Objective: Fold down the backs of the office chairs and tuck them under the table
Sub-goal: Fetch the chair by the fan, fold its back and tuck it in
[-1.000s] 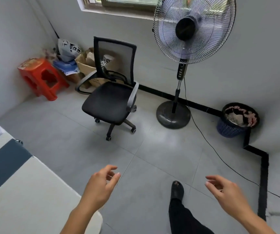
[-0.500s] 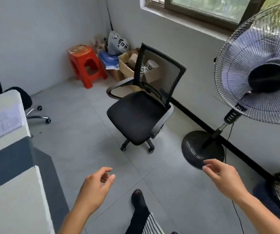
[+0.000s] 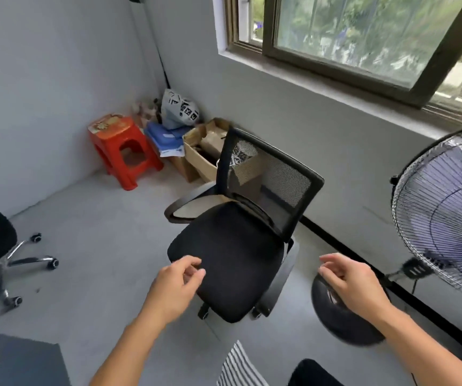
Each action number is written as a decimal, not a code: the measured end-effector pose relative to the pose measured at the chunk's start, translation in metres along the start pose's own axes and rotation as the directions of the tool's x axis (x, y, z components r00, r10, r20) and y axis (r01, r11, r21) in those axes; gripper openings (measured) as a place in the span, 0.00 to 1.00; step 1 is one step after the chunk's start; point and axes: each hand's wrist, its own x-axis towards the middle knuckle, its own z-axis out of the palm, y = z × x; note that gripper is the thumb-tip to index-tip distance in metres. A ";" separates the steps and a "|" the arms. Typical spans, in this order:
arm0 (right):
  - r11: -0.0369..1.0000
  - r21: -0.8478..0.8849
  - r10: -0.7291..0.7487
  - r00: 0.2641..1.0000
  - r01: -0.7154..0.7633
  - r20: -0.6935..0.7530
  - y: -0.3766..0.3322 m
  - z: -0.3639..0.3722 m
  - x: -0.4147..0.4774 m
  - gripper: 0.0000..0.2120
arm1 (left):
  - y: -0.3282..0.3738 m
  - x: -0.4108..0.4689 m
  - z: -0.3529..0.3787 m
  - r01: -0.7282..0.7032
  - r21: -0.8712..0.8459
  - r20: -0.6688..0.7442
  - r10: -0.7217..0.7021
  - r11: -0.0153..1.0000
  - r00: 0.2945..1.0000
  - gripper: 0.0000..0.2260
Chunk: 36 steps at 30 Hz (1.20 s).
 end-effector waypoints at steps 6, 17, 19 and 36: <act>1.000 -0.006 -0.006 0.998 0.006 -0.064 -0.028 -0.013 0.121 0.11 | 0.048 0.137 0.002 -0.118 0.113 0.040 0.114 0.987 0.993 0.12; 0.944 -0.326 0.107 0.985 -0.058 0.137 -0.017 -0.015 0.364 0.26 | 0.171 0.396 0.062 -0.311 0.398 0.148 0.275 0.863 0.950 0.19; 0.922 -0.388 0.083 0.980 -0.007 0.180 -0.008 -0.007 0.376 0.21 | 0.183 0.430 0.078 -0.380 0.460 0.209 0.318 0.803 0.925 0.20; 0.909 -0.264 -0.213 0.903 0.323 0.373 -0.070 0.083 0.365 0.18 | 0.052 0.409 0.034 -0.146 0.574 0.118 0.095 0.806 0.988 0.20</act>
